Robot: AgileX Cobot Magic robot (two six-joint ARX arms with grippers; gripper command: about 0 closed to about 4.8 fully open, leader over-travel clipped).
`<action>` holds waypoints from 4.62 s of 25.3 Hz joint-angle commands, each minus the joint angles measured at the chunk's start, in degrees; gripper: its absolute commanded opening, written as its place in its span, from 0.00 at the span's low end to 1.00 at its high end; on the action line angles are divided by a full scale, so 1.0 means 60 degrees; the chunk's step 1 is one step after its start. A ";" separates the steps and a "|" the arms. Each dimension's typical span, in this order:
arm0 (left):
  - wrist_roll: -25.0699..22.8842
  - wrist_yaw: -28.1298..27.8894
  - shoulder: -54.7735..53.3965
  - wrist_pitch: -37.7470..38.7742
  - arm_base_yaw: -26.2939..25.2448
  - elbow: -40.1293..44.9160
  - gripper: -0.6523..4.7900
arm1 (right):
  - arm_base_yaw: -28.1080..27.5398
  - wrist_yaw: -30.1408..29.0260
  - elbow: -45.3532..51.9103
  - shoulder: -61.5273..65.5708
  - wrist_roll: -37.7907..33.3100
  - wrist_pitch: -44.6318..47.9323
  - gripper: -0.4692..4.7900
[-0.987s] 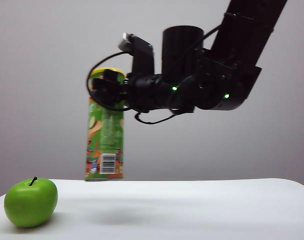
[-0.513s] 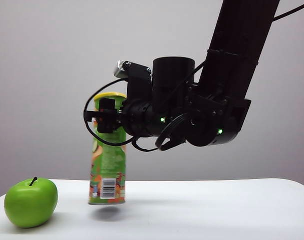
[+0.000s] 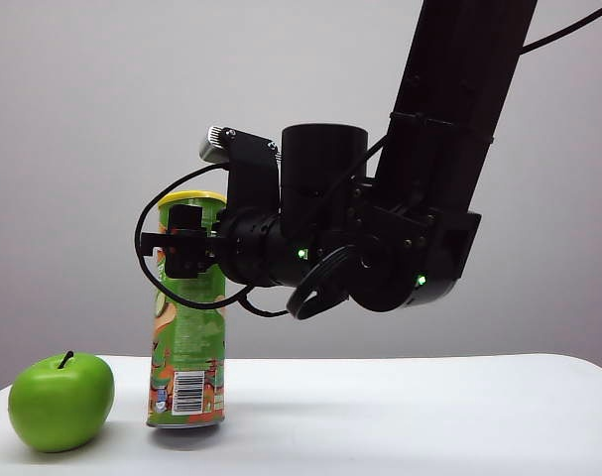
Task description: Pick up the green bucket of chips from the desk, place it near the apple, and finally stand it up.
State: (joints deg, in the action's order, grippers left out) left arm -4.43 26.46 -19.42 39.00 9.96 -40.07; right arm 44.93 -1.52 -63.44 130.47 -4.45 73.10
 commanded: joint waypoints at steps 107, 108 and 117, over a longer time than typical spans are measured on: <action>0.2353 -0.3625 0.1552 -0.5850 0.0004 0.3355 0.64 | -0.5945 0.1738 0.8360 -2.0939 0.0375 -1.0936 0.12; 0.2346 -0.3632 0.1807 -0.5683 0.0004 0.3464 0.53 | -0.5931 0.1738 0.8542 -2.1147 0.0255 -1.0961 0.11; 0.1858 -0.4419 0.3187 -0.5337 0.0011 0.4714 0.15 | -0.5890 0.1730 0.9890 -2.1748 -0.0444 -1.0939 0.10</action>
State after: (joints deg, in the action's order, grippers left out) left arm 9.21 0.10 -0.49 8.67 10.00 -12.25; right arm 9.48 8.93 -4.97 0.05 -5.43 6.59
